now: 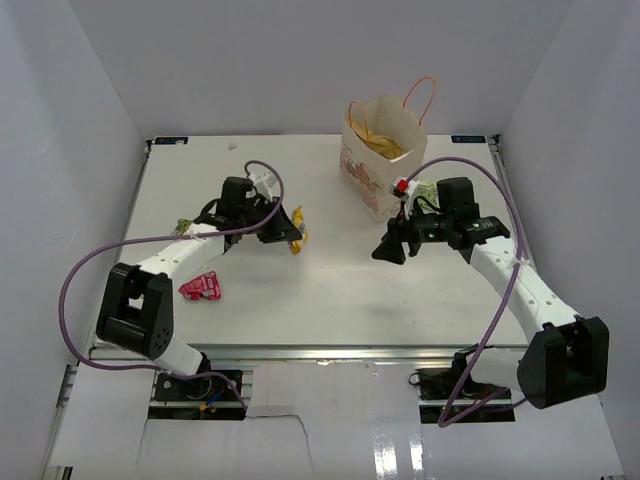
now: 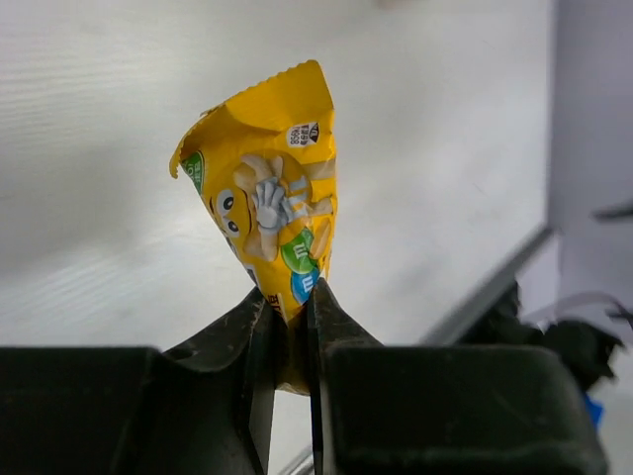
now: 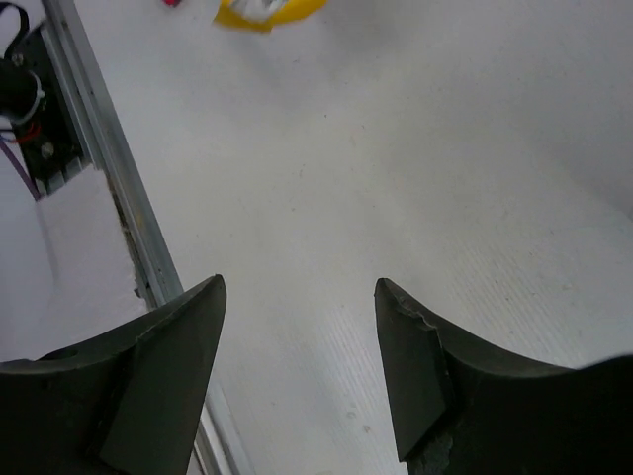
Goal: Place the snacks into the paper bag
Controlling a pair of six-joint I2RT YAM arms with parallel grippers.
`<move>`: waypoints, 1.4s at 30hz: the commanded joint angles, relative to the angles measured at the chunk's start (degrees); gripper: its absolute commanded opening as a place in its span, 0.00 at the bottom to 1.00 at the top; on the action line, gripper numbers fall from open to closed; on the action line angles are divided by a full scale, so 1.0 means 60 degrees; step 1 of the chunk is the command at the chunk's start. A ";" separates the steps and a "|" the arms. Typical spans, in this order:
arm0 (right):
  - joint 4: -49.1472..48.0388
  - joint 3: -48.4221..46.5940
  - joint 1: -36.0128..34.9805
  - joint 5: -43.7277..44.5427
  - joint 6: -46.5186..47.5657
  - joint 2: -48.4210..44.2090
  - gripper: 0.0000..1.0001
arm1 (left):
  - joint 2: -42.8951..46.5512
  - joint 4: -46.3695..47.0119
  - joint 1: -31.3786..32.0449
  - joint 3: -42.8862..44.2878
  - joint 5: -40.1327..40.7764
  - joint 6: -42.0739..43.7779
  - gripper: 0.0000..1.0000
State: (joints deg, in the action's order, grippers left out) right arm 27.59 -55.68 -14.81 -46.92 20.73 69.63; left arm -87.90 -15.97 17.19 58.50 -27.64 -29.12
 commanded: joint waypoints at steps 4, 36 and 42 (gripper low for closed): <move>-0.2241 -0.0914 -0.0871 0.2867 -0.6756 0.1078 0.68 | 0.0016 0.3670 0.1672 -0.0932 -0.3187 -0.1166 0.20; -0.3559 -0.0885 -0.1781 0.1405 -0.9155 0.2239 0.08 | 0.0074 0.3877 0.2892 -0.0185 -0.2879 -0.1519 0.55; -0.3179 -0.2187 -0.0890 -0.0292 -0.6491 0.2092 0.08 | 0.0981 0.2578 0.2877 -0.0009 -0.2413 -0.0406 0.66</move>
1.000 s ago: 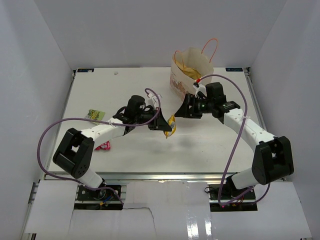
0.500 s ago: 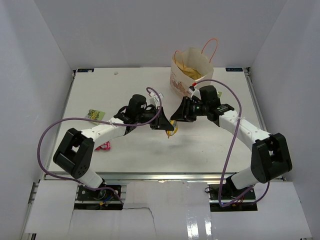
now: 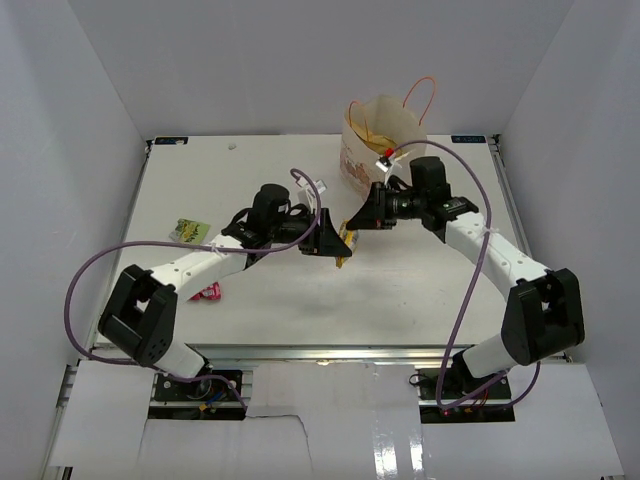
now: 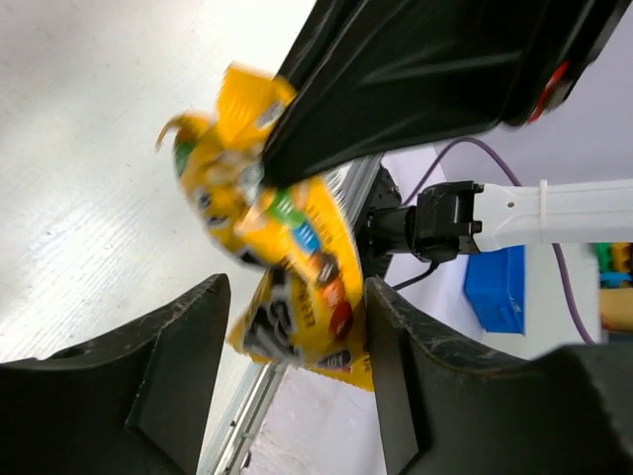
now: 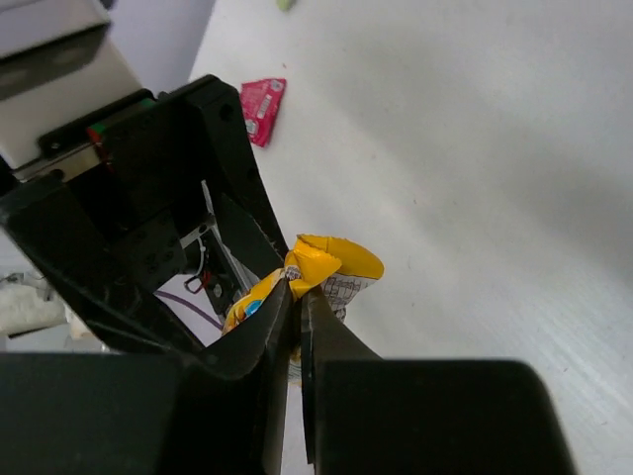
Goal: Place the snacks into the paper bag
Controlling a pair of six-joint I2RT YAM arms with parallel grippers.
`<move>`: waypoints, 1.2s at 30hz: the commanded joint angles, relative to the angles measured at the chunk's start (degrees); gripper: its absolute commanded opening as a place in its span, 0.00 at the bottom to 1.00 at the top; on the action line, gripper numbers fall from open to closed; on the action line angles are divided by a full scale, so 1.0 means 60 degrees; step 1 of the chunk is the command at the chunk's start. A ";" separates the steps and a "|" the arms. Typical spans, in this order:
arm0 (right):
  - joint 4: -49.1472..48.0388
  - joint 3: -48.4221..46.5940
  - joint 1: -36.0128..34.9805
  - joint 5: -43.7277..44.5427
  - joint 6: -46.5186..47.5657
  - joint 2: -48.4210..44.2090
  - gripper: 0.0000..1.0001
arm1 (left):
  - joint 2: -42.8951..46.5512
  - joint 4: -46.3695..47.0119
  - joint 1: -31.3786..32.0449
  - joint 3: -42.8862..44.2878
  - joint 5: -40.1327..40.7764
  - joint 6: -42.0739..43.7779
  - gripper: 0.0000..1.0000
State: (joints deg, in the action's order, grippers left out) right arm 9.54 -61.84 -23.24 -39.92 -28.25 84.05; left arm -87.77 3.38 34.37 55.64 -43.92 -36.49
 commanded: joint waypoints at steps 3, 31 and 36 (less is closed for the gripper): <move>-0.0417 -0.2155 0.1249 -0.2659 0.2480 -0.0429 0.08 | 0.1748 -0.1628 -0.0059 0.0439 0.1309 0.1335 0.71; -0.0814 -0.9704 0.1999 0.2815 1.0874 0.4654 0.23 | 0.4667 -0.5015 -0.1890 -0.1640 0.7114 -0.0480 0.98; -0.0580 -0.8737 0.1999 0.2640 1.0657 0.3851 0.61 | 0.4448 -0.5805 -0.2357 -0.1583 0.8138 -0.1987 0.96</move>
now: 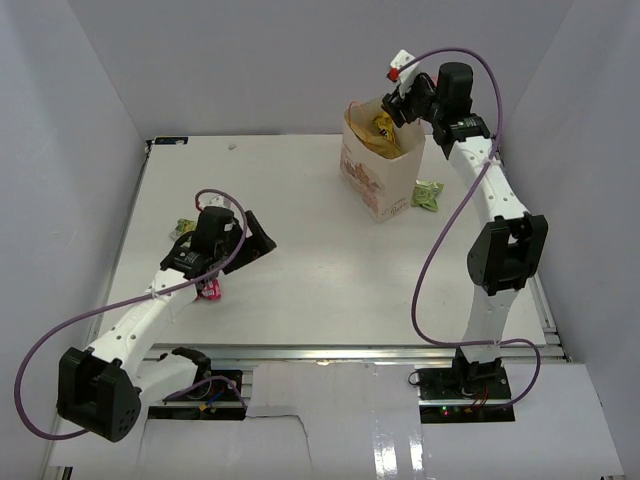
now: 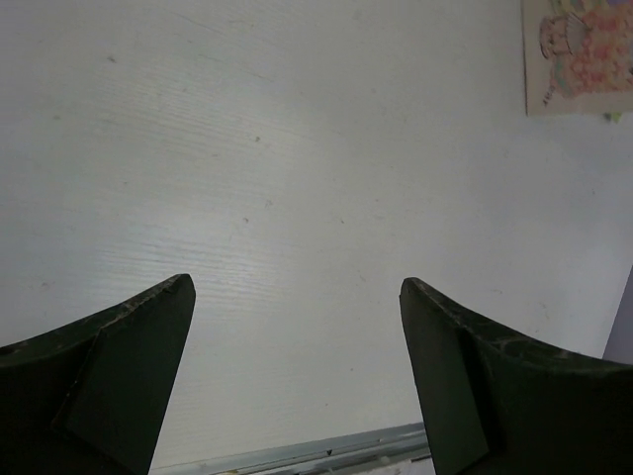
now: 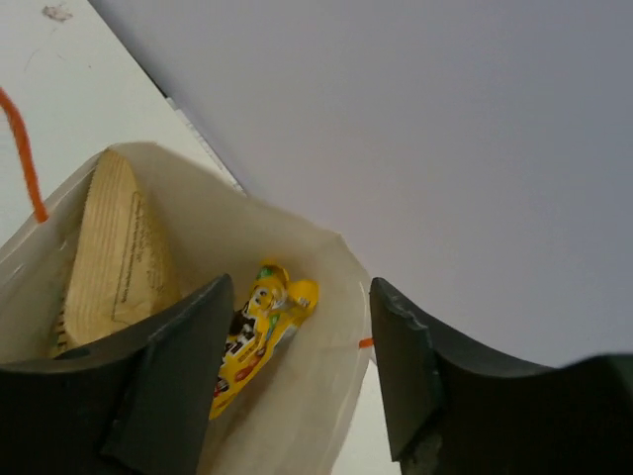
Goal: Place the snacks into the paper bag
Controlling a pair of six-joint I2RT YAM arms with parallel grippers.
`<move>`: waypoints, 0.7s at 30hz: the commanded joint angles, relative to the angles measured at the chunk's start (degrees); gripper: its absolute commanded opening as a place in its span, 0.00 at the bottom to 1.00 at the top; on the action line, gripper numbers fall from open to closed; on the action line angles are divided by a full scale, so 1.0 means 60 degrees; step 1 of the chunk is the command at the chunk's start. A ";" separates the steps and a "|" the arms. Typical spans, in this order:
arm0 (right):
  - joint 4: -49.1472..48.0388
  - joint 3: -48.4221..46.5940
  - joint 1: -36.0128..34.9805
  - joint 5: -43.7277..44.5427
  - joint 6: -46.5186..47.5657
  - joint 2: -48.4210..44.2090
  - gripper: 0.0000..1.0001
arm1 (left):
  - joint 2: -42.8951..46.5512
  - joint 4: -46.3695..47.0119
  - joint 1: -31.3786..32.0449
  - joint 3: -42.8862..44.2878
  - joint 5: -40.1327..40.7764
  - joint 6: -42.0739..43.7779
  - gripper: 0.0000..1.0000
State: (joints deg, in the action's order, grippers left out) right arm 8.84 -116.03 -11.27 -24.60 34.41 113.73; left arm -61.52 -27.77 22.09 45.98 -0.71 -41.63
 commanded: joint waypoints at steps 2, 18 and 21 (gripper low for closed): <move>-0.0172 0.0426 0.0003 -0.0176 -0.0109 -0.1376 0.67 | -0.0117 -0.1154 -0.0501 0.0188 0.1143 -0.1702 0.94; 0.2511 0.7117 0.1145 -0.4073 -0.1224 -0.6617 0.73 | -0.2606 -0.4615 -0.3080 0.1287 0.2447 -0.5339 0.82; 0.2569 0.8291 0.1160 -0.4147 -0.1224 -0.7264 0.73 | -0.3252 -0.4994 -0.3212 0.1580 0.2755 -0.5074 0.82</move>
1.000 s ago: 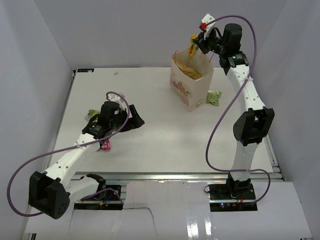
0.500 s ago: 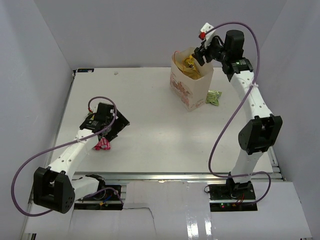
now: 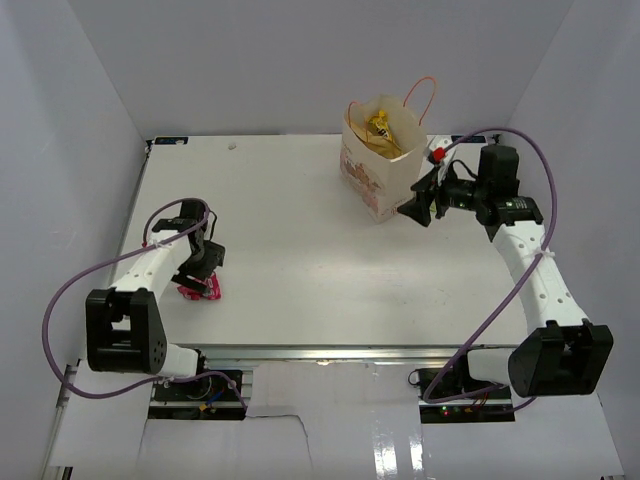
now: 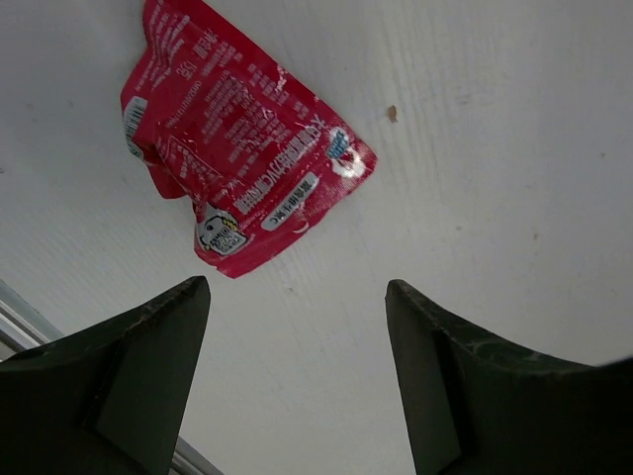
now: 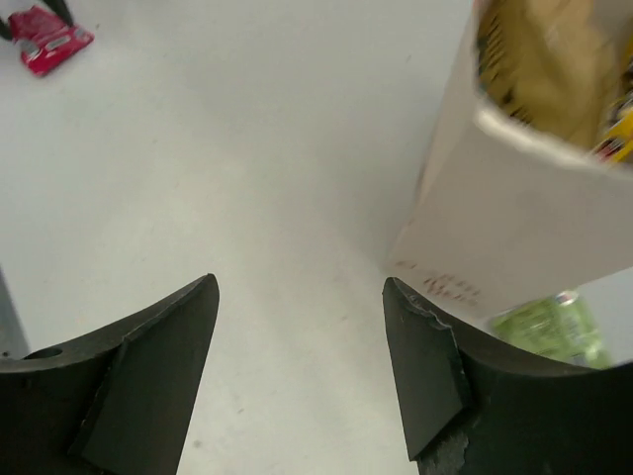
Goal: Place the snacks into the paper bag
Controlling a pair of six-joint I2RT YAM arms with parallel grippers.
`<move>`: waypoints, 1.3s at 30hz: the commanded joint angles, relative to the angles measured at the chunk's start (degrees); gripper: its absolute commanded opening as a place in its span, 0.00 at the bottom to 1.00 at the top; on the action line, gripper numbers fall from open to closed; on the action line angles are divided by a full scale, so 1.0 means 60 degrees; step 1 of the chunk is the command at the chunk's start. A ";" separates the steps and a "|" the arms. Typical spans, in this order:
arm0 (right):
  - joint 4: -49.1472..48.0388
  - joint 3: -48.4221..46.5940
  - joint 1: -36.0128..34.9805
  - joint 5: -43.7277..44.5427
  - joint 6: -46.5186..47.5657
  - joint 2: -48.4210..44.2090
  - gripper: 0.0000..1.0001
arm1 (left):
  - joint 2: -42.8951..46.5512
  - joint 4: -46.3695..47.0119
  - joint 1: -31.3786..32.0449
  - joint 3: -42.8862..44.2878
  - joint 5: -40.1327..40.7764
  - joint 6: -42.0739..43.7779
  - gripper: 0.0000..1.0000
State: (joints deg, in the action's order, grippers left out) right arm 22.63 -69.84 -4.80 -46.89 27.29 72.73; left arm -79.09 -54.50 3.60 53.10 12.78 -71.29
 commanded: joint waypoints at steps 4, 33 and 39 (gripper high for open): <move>0.0256 0.1298 0.0096 -0.0490 -0.0197 -0.0812 0.73 | -0.0412 -0.0337 -0.0350 0.0014 0.0508 -0.0160 0.83; 0.1979 0.1607 -0.0020 -0.3371 0.1177 -0.0887 0.73 | -0.0954 0.3982 -0.1478 -0.1042 -0.4174 0.4216 0.00; 0.2630 0.1738 -0.1366 -0.2545 0.1505 -0.0681 0.72 | -0.0764 0.6997 -0.0603 -0.1482 -0.8743 0.5611 0.00</move>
State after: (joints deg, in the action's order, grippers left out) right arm 35.14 -60.07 -9.17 -62.00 34.54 68.14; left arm -85.78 -25.69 -3.31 44.88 -20.40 -44.23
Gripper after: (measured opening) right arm 0.715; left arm 0.019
